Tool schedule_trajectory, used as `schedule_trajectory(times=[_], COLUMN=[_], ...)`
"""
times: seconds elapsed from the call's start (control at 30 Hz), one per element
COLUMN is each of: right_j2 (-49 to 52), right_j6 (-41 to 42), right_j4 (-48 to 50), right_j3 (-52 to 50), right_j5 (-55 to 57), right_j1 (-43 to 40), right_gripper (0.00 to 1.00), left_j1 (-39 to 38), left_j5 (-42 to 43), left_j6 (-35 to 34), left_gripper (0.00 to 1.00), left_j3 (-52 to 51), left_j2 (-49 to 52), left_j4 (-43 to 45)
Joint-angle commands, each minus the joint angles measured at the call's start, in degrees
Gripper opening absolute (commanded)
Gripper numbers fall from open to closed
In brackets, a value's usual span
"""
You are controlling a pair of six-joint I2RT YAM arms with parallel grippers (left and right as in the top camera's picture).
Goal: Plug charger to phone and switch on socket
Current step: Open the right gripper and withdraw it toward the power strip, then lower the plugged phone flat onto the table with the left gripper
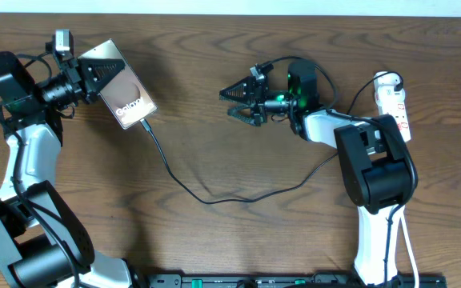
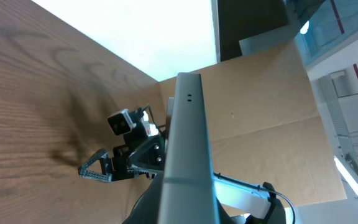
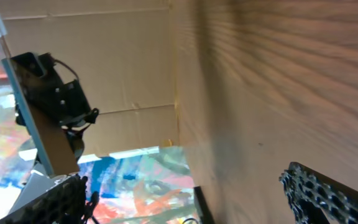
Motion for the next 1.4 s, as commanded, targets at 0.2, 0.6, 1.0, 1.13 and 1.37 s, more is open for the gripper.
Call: schedule_trajectory(times=[0.2, 0.6, 1.0, 1.13, 1.37], right_j2=[-12.0, -34.9, -38.2, -38.2, -38.2], right_j6=[-32.0, -36.2, -35.1, -35.1, -35.1], right_j4=[-39.3, -75.2, -84.8, -84.9, -84.8], right_j3=[3.3, 6.1, 6.0, 6.0, 6.0], right_j5=[14.1, 53.6, 58.5, 58.5, 58.6], right_j1=[-0.2, 0.9, 1.0, 1.6, 2.5], right_gripper=[0.99, 0.99, 0.99, 0.99, 0.99], left_j1=[0.1, -5.5, -15.5, -17.7, -20.2], left_j5=[1.7, 0.7, -17.9, -28.7, -40.9], left_j6=[0.0, 3.2, 8.8, 14.8, 22.5], left_gripper=[0.07, 0.08, 0.07, 0.08, 0.08], left_j3=[0.3, -0.7, -9.7, -11.6, -12.7], left_j2=[-1.1, -1.0, -0.7, -0.7, -0.1], left_j4=[0.5, 0.4, -7.3, -19.1, -31.3])
